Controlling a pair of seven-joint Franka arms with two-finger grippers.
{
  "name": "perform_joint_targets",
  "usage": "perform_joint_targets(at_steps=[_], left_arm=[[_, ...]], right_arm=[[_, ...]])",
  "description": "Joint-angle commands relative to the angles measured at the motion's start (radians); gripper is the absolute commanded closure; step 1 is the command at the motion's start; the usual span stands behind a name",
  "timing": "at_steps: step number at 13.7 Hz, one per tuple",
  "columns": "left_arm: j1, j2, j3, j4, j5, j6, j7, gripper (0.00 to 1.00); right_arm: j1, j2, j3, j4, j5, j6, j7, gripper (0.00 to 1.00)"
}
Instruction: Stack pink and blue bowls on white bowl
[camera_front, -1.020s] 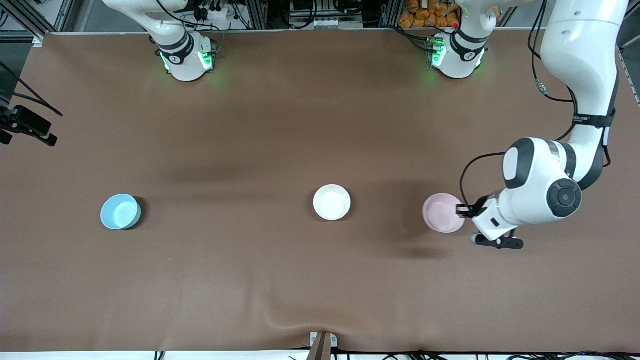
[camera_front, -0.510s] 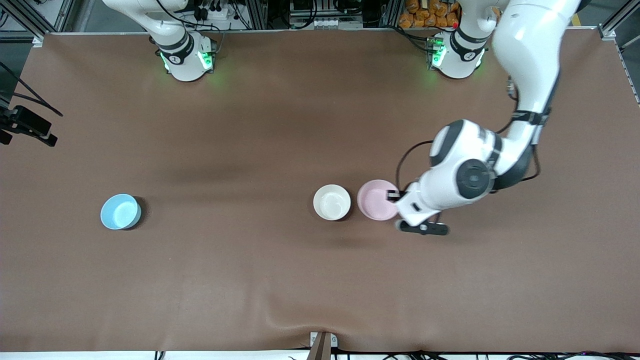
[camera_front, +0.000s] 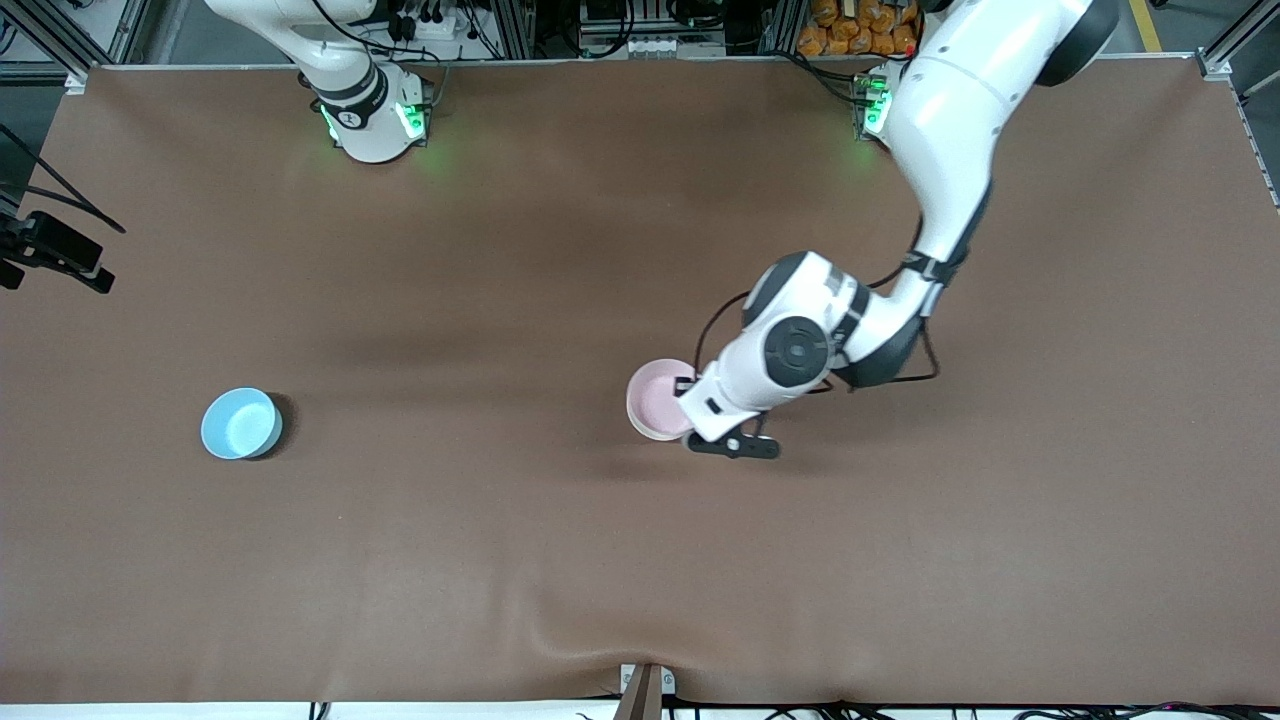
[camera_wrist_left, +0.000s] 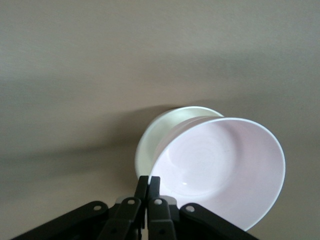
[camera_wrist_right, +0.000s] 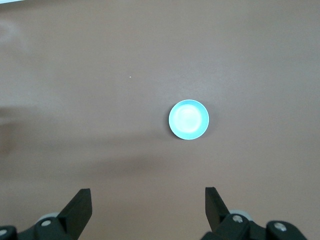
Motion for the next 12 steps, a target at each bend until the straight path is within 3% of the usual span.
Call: perform_joint_targets(at_steps=[1, 12], left_arm=[[-0.01, 0.021, 0.016, 0.035, -0.014, 0.005, -0.007, 1.0], [0.008, 0.008, 0.018, -0.011, -0.006, -0.012, -0.001, 1.0]], right_arm=[[-0.016, 0.004, 0.01, 0.01, -0.01, -0.001, -0.007, 0.0], [-0.014, 0.006, 0.01, 0.028, -0.005, 0.001, -0.007, 0.0]])
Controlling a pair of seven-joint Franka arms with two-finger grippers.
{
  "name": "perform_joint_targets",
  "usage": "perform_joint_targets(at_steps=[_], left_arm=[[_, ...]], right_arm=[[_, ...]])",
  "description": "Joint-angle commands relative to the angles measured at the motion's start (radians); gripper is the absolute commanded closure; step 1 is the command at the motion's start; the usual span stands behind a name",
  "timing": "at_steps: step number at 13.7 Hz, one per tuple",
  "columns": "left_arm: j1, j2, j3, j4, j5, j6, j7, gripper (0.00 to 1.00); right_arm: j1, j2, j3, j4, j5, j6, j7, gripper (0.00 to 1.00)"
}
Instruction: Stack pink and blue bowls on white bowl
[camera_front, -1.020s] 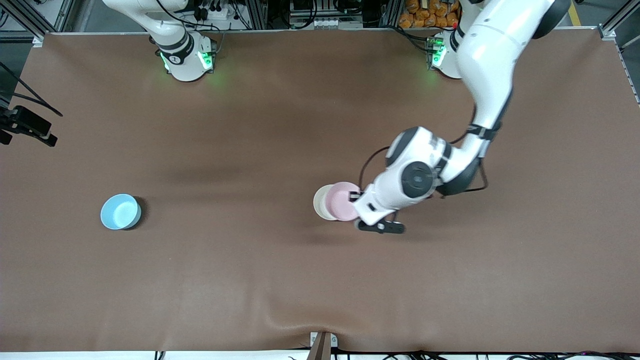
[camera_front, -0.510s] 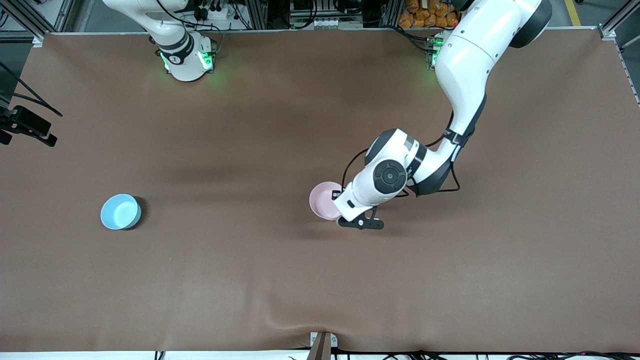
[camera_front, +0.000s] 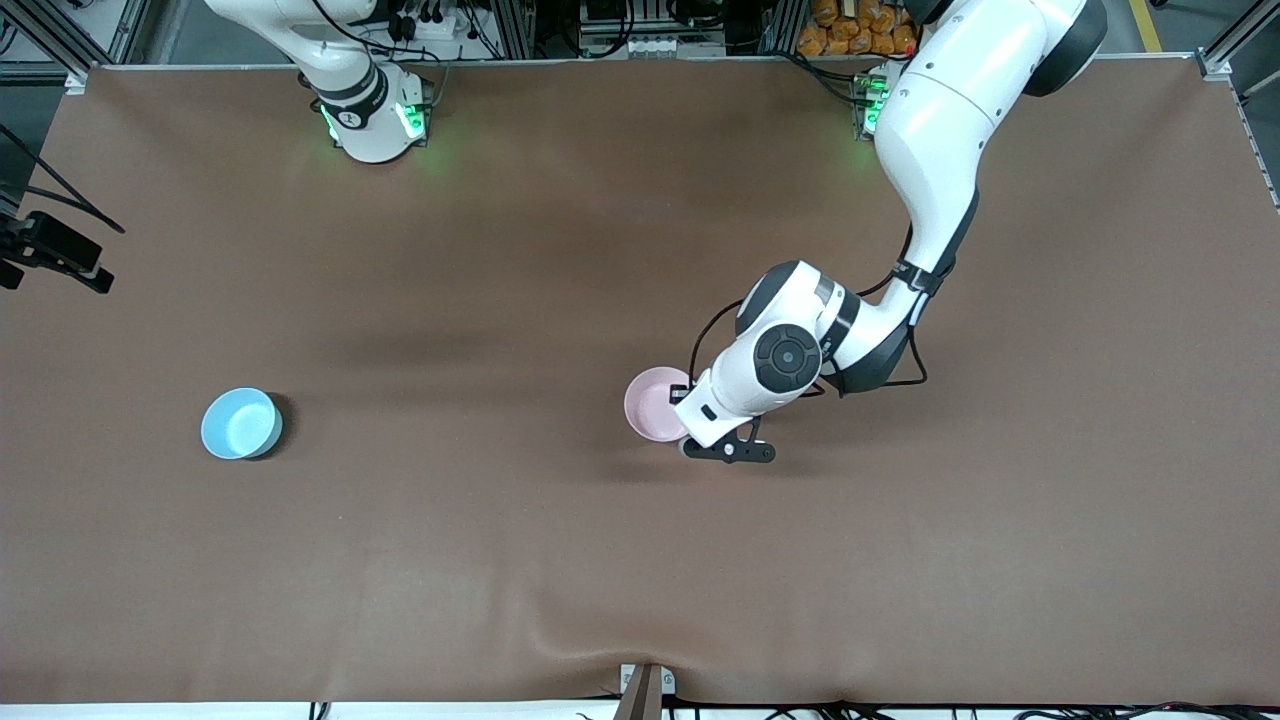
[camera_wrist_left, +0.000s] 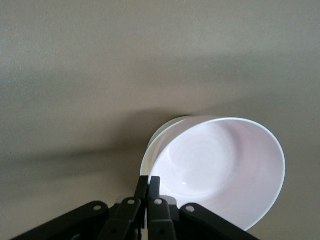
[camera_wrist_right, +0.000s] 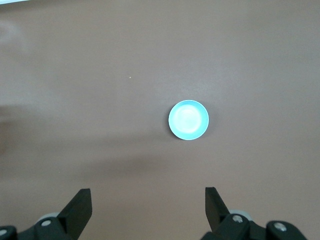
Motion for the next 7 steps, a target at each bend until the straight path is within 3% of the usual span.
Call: perform_joint_targets(at_steps=[1, 6, 7], left_arm=[[0.003, -0.007, 0.002, -0.017, -0.006, -0.012, 0.0, 1.0], [-0.002, 0.004, 0.001, -0.017, -0.014, -0.009, 0.002, 1.0], [-0.008, 0.004, 0.001, -0.017, -0.016, -0.009, 0.0, 0.84]], right_arm=[[-0.006, 0.007, 0.01, 0.028, -0.008, 0.001, -0.007, 0.0], [-0.013, 0.103, 0.012, 0.027, 0.005, 0.025, 0.007, 0.0], [-0.021, 0.14, 0.009, 0.028, 0.005, 0.033, -0.001, 0.0]])
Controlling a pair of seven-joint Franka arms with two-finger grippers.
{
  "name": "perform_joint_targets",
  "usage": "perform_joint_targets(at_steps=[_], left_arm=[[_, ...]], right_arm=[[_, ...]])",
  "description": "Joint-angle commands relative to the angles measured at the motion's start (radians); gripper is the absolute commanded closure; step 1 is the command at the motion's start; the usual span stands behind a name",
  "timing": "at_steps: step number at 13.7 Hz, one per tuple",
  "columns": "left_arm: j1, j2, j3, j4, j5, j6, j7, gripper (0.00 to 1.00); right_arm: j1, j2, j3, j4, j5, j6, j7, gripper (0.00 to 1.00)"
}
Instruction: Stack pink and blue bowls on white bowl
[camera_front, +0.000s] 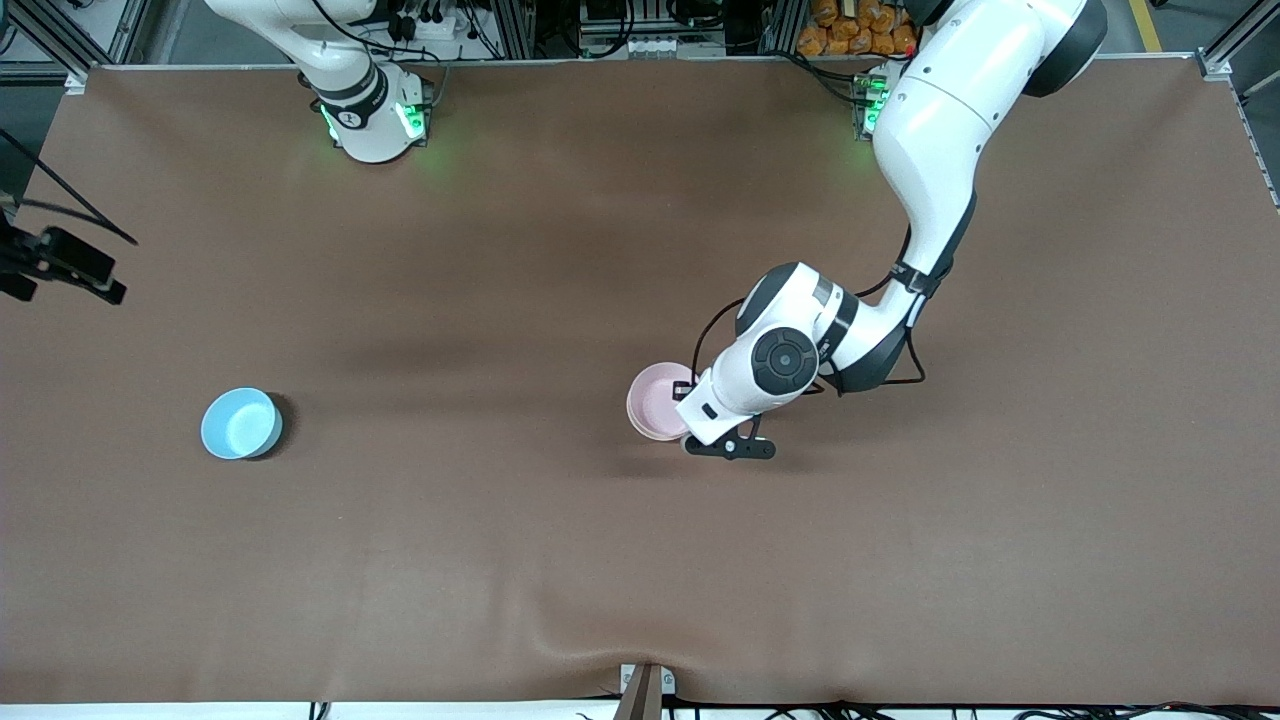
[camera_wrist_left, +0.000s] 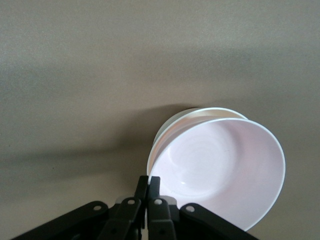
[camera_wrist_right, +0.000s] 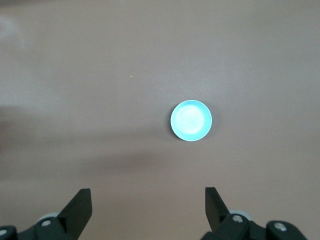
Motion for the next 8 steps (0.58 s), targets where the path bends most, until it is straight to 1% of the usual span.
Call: perform_joint_targets(at_steps=[1, 2, 3, 5, 8], left_arm=[[-0.004, 0.003, 0.0, 0.004, -0.019, -0.007, 0.0, 0.65], [-0.003, 0.009, 0.0, 0.005, -0.022, -0.004, -0.003, 0.4], [-0.001, 0.009, 0.0, 0.007, -0.022, 0.0, -0.003, 0.01], [-0.007, 0.001, 0.0, 0.01, -0.022, 0.002, -0.004, 0.0], [0.014, -0.034, -0.001, 0.014, -0.02, -0.012, -0.003, 0.0]], right_arm=[[-0.038, 0.105, 0.002, 0.026, 0.005, 0.031, -0.003, 0.0], [-0.047, 0.146, 0.002, 0.026, -0.003, 0.049, 0.001, 0.0], [-0.056, 0.177, 0.001, 0.027, -0.012, 0.08, -0.008, 0.0], [-0.099, 0.235, 0.002, 0.019, -0.009, 0.175, -0.009, 0.0], [-0.145, 0.352, 0.002, 0.015, -0.009, 0.323, -0.032, 0.0]])
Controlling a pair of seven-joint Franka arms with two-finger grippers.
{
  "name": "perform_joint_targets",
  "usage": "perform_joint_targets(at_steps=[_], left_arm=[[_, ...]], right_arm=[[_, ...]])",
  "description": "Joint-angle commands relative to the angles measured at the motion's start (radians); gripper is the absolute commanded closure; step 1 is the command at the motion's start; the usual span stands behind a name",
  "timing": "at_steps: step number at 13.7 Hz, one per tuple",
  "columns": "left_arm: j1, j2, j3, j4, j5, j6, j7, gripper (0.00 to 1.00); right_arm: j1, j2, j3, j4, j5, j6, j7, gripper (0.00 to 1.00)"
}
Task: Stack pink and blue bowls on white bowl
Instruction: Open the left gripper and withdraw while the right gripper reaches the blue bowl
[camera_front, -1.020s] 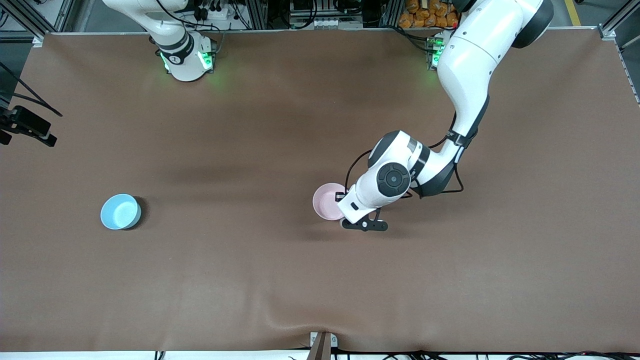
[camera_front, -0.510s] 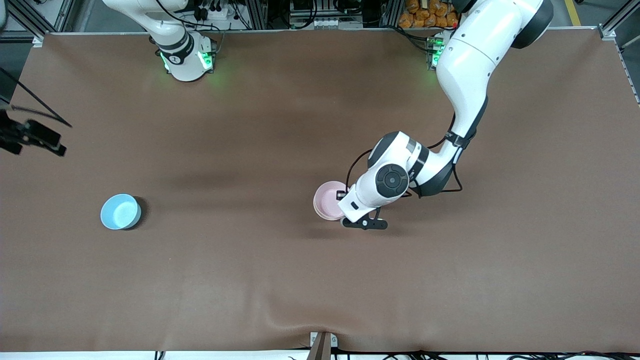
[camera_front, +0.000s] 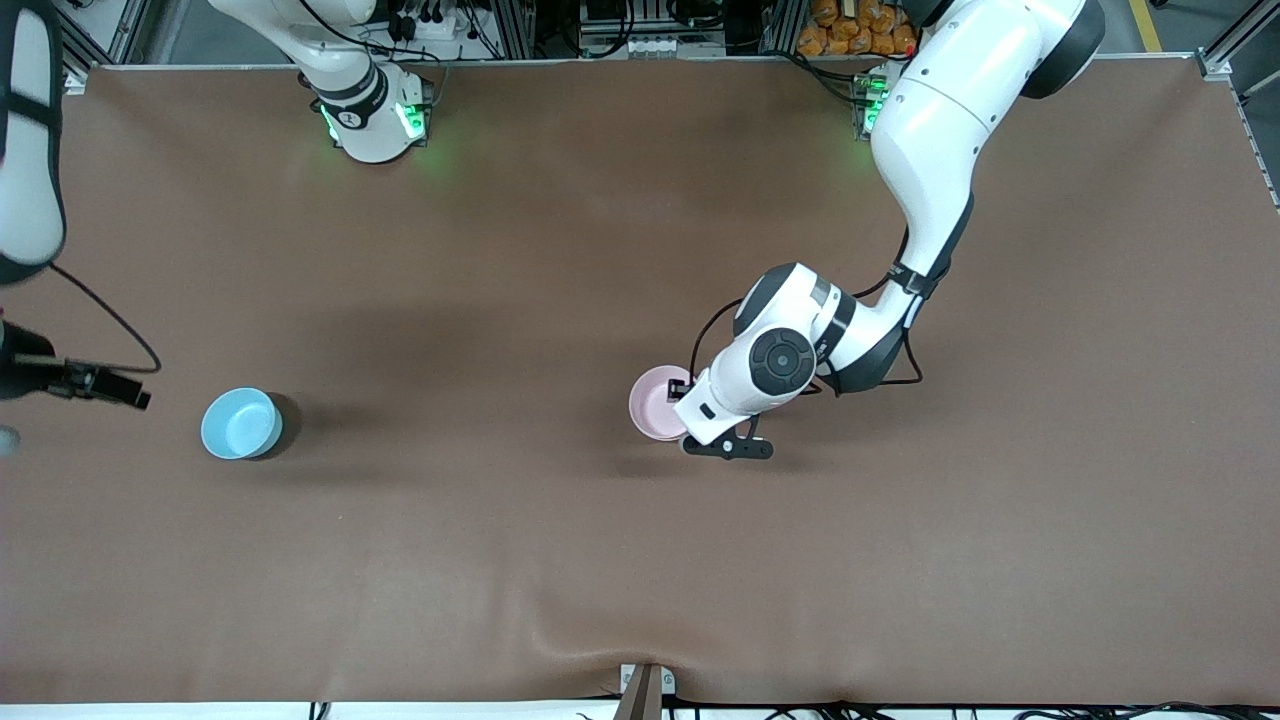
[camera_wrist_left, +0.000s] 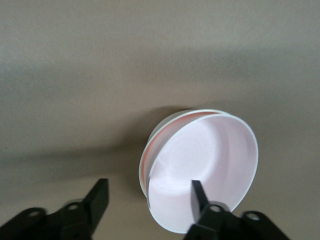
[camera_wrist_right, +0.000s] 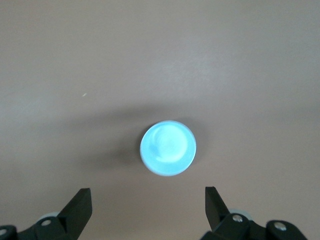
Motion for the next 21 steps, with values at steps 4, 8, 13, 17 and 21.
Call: perform_joint_targets(at_steps=[4, 8, 13, 17, 21], left_arm=[[0.128, -0.148, 0.0, 0.002, -0.006, -0.141, 0.002, 0.0], [0.263, -0.216, 0.002, 0.002, -0.003, -0.173, 0.011, 0.0], [0.373, -0.261, 0.002, 0.002, -0.002, -0.222, 0.135, 0.0], [0.375, -0.38, 0.052, -0.001, 0.047, -0.323, 0.163, 0.0], [0.317, -0.546, 0.195, -0.003, 0.049, -0.467, 0.258, 0.0]], right_arm=[[-0.087, 0.21, 0.013, 0.009, -0.005, 0.261, -0.168, 0.0], [-0.085, 0.235, 0.021, -0.121, 0.008, 0.276, -0.232, 0.0], [-0.116, 0.311, 0.021, -0.132, 0.008, 0.276, -0.38, 0.0], [-0.127, 0.316, 0.021, -0.147, 0.014, 0.29, -0.388, 0.02], [-0.127, 0.321, 0.021, -0.161, 0.028, 0.304, -0.388, 1.0]])
